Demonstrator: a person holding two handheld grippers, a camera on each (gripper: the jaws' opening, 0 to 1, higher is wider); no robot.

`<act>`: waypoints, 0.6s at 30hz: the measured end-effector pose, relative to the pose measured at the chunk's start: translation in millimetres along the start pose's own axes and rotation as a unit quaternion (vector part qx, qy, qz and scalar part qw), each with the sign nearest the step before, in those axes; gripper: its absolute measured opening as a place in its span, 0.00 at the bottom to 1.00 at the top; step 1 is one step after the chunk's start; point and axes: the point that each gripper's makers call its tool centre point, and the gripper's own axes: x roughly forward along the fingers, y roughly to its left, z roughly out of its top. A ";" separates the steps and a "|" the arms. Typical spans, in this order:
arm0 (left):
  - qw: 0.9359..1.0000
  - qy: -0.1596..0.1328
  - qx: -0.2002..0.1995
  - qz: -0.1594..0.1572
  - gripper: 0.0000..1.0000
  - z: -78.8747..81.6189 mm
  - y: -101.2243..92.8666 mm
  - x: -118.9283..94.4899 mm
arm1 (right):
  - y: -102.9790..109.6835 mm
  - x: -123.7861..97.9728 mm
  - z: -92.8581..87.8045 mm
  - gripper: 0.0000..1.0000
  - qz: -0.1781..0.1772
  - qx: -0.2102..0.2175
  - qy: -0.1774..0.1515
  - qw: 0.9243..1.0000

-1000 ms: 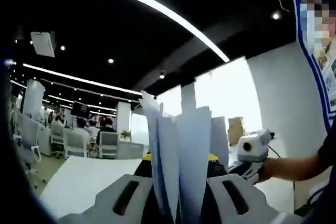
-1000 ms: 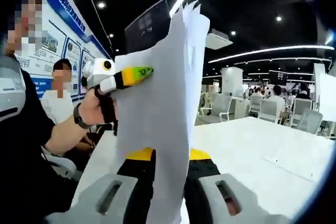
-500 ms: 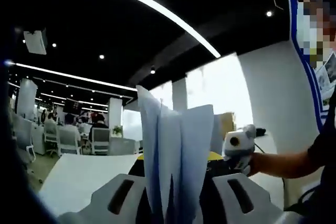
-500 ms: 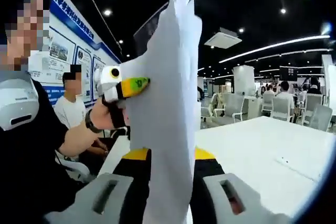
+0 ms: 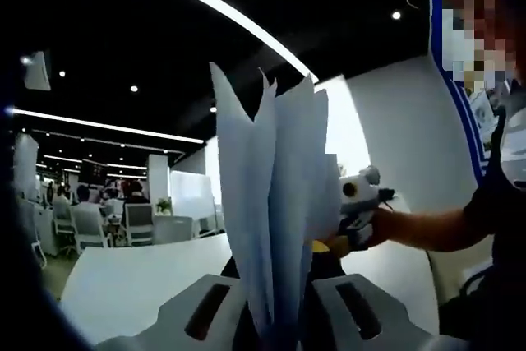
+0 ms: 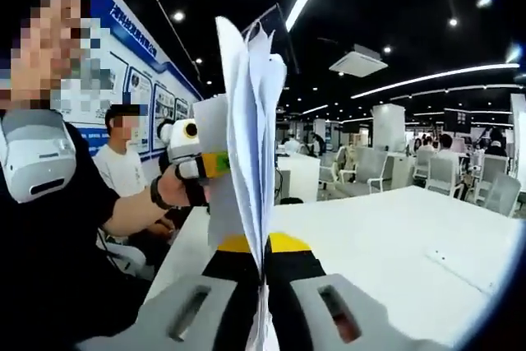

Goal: Organize the stack of printing papers by aligning and flattening the scattered papers on the table

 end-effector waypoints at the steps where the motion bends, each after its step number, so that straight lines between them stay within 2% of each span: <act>1: 1.000 -0.002 0.003 -0.001 0.07 1.1 0.2 0.6 | -0.5 0.0 1.3 0.00 -0.002 -0.001 -0.004 1.000; 3: 1.000 -0.006 -0.010 -0.001 0.09 -0.4 2.0 1.2 | -0.6 -0.1 -1.3 0.00 -0.003 -0.009 -0.009 1.000; 4: 1.000 0.005 -0.024 0.001 0.12 -7.5 2.7 1.0 | -0.7 1.3 -5.5 0.01 -0.001 -0.007 -0.009 1.000; 5: 0.999 0.015 -0.039 0.002 0.14 -14.7 3.3 0.9 | -0.7 2.8 -9.7 0.05 0.001 -0.005 -0.009 1.000; 7: 0.999 0.022 -0.043 0.000 0.15 -22.3 3.2 2.2 | -0.3 8.2 -16.8 0.13 0.003 0.016 -0.008 1.000; 8: 0.999 0.024 -0.043 0.000 0.15 -24.5 2.5 2.9 | -0.1 11.0 -19.9 0.11 0.003 0.015 -0.004 1.000; 10: 0.999 0.029 -0.039 0.002 0.15 -26.2 2.2 3.3 | 0.9 13.6 -23.1 0.00 0.001 0.004 0.004 1.000; 13: 0.999 0.032 -0.023 0.005 0.19 -20.6 1.7 0.5 | 0.6 10.9 -15.8 0.00 -0.008 -0.006 0.016 1.000; 16: 0.999 0.017 0.016 0.035 0.30 -3.4 12.6 -6.9 | -4.8 1.4 -10.7 0.00 -0.025 -0.027 0.047 0.998; 18: 0.999 0.007 0.029 0.043 0.32 9.4 14.6 -11.5 | -7.7 -3.9 -5.3 0.00 -0.033 -0.051 0.058 0.996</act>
